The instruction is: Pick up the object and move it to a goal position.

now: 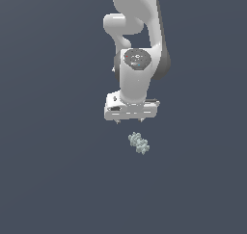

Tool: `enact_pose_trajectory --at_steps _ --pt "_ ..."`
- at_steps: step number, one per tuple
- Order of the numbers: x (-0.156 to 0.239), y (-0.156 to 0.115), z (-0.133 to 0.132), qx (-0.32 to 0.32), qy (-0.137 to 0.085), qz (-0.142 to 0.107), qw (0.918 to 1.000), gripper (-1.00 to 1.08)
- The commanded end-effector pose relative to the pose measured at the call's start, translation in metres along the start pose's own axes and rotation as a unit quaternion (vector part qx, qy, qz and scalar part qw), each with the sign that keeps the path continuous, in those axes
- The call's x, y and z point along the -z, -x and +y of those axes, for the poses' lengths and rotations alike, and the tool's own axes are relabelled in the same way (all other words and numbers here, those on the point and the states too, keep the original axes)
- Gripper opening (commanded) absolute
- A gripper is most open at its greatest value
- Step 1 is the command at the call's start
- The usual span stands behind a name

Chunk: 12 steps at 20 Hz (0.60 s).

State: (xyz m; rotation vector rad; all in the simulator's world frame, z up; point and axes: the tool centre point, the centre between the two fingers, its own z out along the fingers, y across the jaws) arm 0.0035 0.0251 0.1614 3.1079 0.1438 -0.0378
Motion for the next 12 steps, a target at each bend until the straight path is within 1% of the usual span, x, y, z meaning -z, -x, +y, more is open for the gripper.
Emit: enact_pose_trajectory --at_steps 1,7,12 --pt "-0.001 -0.001 -0.001 0.007 0.000 0.000 1.0000 1.00" --pt "-0.007 -0.008 -0.006 0.044 0.000 0.002 0.9990 1.00" --pt "-0.016 -0.018 -0.013 0.096 -0.002 0.004 0.9954 1.00"
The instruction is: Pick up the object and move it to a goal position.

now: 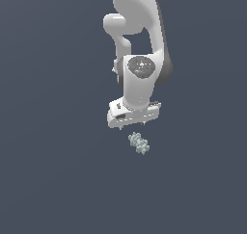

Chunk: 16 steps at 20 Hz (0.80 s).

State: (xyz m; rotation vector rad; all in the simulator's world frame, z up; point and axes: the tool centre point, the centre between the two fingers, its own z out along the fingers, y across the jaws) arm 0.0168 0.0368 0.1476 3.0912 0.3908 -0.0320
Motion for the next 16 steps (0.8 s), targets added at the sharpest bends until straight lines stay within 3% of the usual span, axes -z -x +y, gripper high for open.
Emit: enact_pose_trajectory --at_steps 1,16 --pt "-0.005 -0.006 -0.003 0.030 -0.001 0.001 0.9996 1.00" --pt "-0.036 -0.038 -0.024 0.201 -0.007 0.012 0.9795 1.00"
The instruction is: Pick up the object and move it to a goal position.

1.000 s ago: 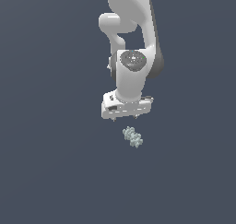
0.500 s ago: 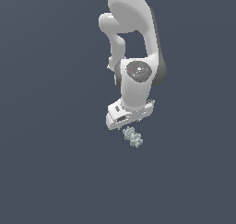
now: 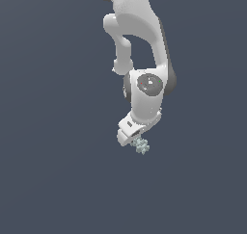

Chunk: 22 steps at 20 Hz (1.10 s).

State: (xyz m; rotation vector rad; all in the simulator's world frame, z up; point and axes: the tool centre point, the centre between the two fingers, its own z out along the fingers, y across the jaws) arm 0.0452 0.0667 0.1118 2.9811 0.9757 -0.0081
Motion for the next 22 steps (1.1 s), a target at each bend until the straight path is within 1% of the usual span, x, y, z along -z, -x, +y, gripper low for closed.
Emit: enact_pose_trajectory --at_steps 1,6,12,22 --pt "-0.003 -0.004 -0.001 0.018 -0.001 0.002 0.9998 1.00" --pt "-0.006 -0.007 -0.002 0.035 -0.001 0.003 0.9994 1.00" --pt "-0.010 -0.007 -0.002 0.034 -0.001 0.003 0.9994 1.00" --pt "-0.053 -0.007 -0.003 0.037 -0.001 0.003 0.9993 1.00"
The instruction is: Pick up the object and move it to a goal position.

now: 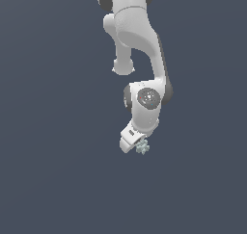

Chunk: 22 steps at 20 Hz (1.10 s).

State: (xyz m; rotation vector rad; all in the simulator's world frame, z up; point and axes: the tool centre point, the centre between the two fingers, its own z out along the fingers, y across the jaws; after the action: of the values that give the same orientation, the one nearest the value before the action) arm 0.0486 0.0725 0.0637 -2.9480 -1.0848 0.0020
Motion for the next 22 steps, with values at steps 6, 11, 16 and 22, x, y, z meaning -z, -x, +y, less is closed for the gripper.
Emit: enact_pose_trajectory --at_steps 6,11,16,22 --pt "-0.0088 -0.0013 0.0011 0.000 0.000 0.001 1.0000 -1.00" --pt "-0.0088 -0.0013 0.0011 0.000 0.000 0.001 1.0000 -1.00" --pt "-0.0088 -0.0012 0.0011 0.000 0.000 0.001 1.0000 -1.00" --pt "-0.0019 0.0012 -0.0027 0.000 0.000 0.001 1.0000 -1.00"
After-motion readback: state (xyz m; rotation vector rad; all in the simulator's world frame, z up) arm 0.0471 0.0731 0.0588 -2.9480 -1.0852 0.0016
